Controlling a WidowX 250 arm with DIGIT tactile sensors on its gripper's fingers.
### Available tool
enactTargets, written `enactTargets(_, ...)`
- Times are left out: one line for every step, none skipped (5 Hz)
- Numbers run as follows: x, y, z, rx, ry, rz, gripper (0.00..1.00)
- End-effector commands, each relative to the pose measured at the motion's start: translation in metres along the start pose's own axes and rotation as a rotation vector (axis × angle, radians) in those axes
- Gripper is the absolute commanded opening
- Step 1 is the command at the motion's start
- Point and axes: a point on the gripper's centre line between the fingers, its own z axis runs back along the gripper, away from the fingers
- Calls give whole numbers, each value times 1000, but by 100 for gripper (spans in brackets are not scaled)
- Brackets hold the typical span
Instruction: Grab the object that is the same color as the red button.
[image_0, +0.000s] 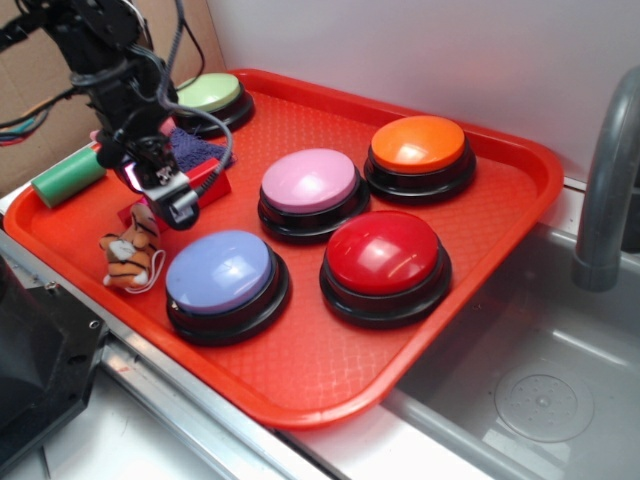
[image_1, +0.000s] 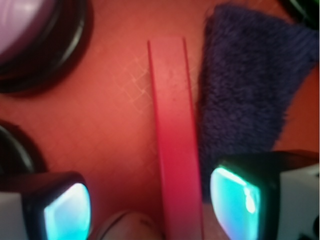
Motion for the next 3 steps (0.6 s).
enactTargets(12, 2, -9, 22, -8, -8, 32)
enactTargets(13, 0, -8, 34, -15, 1, 0)
enactTargets(13, 0, 7, 28, 4, 7, 0)
